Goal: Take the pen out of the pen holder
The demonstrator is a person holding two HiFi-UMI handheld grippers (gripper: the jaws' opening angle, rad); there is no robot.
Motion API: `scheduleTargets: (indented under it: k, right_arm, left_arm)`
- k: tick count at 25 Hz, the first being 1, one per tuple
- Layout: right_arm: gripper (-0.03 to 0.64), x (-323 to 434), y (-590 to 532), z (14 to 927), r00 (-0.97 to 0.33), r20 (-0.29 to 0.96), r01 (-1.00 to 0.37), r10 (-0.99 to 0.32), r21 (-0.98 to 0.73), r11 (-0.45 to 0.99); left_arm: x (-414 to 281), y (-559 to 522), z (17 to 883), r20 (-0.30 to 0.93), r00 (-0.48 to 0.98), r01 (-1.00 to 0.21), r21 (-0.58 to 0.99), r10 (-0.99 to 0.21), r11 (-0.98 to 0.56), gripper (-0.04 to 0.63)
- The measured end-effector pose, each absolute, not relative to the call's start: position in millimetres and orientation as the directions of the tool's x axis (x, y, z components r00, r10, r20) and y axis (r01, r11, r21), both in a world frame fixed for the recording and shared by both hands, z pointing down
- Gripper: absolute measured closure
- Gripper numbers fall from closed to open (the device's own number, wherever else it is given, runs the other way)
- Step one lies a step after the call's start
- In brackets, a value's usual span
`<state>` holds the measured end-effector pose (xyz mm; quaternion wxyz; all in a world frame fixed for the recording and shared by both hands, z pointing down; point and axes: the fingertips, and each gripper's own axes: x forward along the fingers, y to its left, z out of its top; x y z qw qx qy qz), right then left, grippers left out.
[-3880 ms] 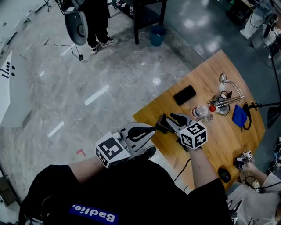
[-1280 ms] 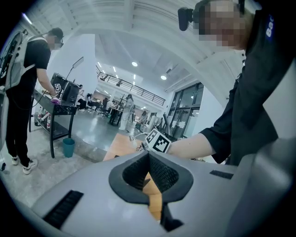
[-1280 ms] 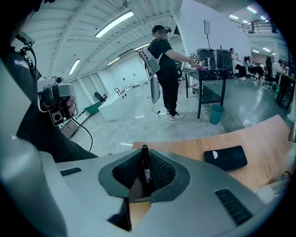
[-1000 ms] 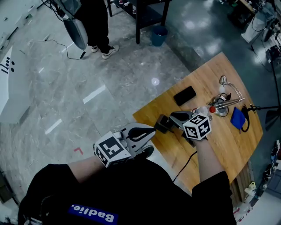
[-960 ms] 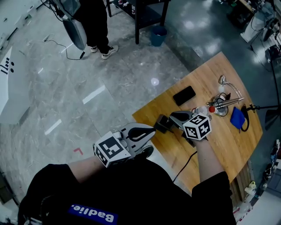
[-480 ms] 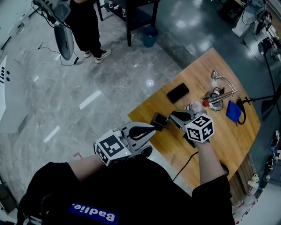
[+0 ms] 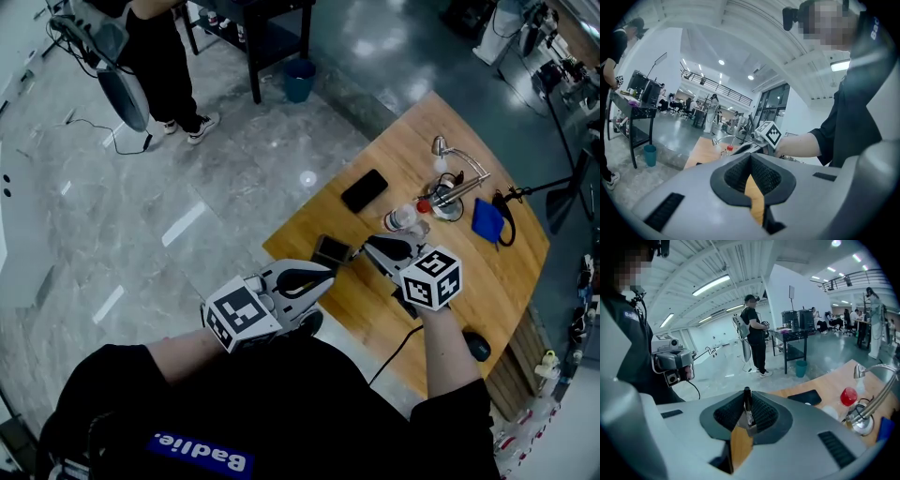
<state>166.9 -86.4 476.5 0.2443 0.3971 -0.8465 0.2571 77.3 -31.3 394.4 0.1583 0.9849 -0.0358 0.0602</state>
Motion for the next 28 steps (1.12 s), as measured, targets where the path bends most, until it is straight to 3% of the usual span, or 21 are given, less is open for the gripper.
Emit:
scheduleTargets:
  k: [28]
  right_arm:
    - [0.566,163,-7,399,-0.491,0.454,-0.871,-0.744,-0.249,0.423]
  left_arm:
    - [91,2,380,0.108,0.992,0.029,0.297,0.064,-0.955,0.597]
